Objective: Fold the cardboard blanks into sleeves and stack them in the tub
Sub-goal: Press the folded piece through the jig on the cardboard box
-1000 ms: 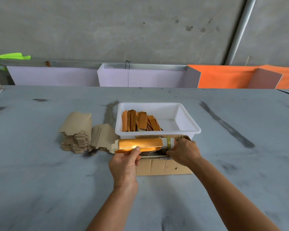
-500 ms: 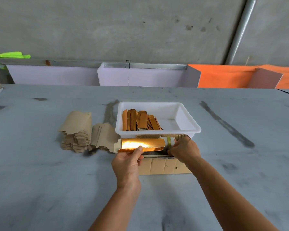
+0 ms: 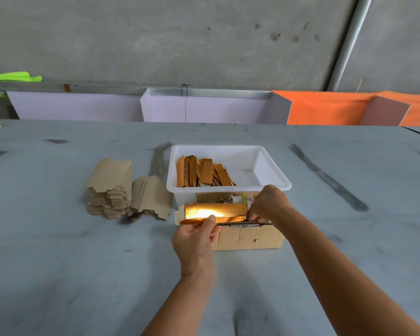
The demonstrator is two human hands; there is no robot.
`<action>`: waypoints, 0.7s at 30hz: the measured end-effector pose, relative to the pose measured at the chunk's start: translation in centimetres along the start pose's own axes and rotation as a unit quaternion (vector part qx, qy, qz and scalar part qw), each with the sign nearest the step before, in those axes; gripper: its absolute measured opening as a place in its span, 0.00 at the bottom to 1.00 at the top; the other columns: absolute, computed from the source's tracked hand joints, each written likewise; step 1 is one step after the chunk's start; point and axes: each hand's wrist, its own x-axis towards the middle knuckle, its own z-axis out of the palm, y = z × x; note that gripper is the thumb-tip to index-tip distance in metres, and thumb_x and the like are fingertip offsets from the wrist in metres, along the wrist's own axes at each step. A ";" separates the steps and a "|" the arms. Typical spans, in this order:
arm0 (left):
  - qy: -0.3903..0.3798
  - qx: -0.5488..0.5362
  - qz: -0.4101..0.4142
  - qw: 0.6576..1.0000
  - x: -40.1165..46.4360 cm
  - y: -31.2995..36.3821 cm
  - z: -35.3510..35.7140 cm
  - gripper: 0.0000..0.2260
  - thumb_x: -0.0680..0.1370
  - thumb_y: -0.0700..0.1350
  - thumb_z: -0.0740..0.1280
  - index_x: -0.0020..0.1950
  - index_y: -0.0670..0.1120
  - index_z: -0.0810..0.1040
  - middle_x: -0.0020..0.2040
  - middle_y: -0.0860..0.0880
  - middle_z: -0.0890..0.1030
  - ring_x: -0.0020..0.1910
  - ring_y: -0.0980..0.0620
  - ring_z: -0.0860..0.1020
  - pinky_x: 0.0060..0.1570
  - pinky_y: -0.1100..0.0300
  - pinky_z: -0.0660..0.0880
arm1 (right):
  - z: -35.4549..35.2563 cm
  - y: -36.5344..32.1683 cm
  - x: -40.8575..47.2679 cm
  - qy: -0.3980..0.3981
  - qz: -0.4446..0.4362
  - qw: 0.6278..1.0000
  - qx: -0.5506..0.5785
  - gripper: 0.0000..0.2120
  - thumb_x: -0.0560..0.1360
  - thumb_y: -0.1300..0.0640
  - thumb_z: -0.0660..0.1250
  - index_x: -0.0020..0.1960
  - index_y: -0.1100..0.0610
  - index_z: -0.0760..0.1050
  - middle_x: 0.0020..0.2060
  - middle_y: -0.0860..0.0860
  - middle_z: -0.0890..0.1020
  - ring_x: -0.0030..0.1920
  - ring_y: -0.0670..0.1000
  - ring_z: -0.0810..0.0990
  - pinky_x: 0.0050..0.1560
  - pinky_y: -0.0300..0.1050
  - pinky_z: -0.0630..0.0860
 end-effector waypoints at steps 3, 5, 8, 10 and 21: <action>-0.008 -0.028 -0.009 1.000 0.0 0.0 0.2 0.05 0.73 0.36 0.71 0.46 0.41 0.79 0.38 0.47 0.85 0.38 0.49 0.84 0.34 0.62 0.79 | -0.5 0.1 0.0 -0.001 0.011 0.999 0.053 0.13 0.64 0.69 0.75 0.46 0.64 0.76 0.36 0.58 0.82 0.40 0.55 0.84 0.45 0.46 0.81; -0.015 -0.046 -0.013 0.999 0.0 0.0 0.4 0.07 0.73 0.36 0.71 0.50 0.40 0.78 0.43 0.44 0.85 0.42 0.47 0.84 0.36 0.62 0.80 | -0.7 0.4 -0.2 0.003 0.014 0.996 0.085 0.13 0.65 0.69 0.75 0.47 0.64 0.76 0.38 0.59 0.82 0.44 0.57 0.84 0.51 0.51 0.81; -0.013 -0.053 -0.010 0.998 0.1 0.0 0.5 0.09 0.73 0.36 0.71 0.52 0.40 0.79 0.43 0.45 0.85 0.43 0.48 0.84 0.37 0.61 0.81 | -0.5 0.5 -0.9 0.012 -0.002 0.994 0.109 0.11 0.66 0.69 0.74 0.43 0.61 0.75 0.41 0.58 0.81 0.46 0.58 0.83 0.51 0.54 0.80; -0.014 -0.050 -0.009 0.999 0.0 -0.2 0.6 0.08 0.73 0.36 0.71 0.51 0.41 0.79 0.43 0.46 0.85 0.43 0.49 0.84 0.38 0.62 0.81 | -0.1 0.8 -1.4 0.035 -0.021 0.992 0.119 0.12 0.66 0.69 0.74 0.44 0.59 0.73 0.42 0.56 0.79 0.45 0.57 0.81 0.46 0.51 0.81; -0.017 -0.066 -0.005 0.998 -0.2 -0.4 0.8 0.08 0.73 0.34 0.70 0.51 0.39 0.78 0.48 0.41 0.83 0.43 0.49 0.84 0.41 0.62 0.81 | 2.1 3.4 -4.8 0.141 -0.072 0.963 0.217 0.12 0.69 0.63 0.71 0.50 0.56 0.72 0.37 0.48 0.77 0.38 0.48 0.77 0.35 0.43 0.74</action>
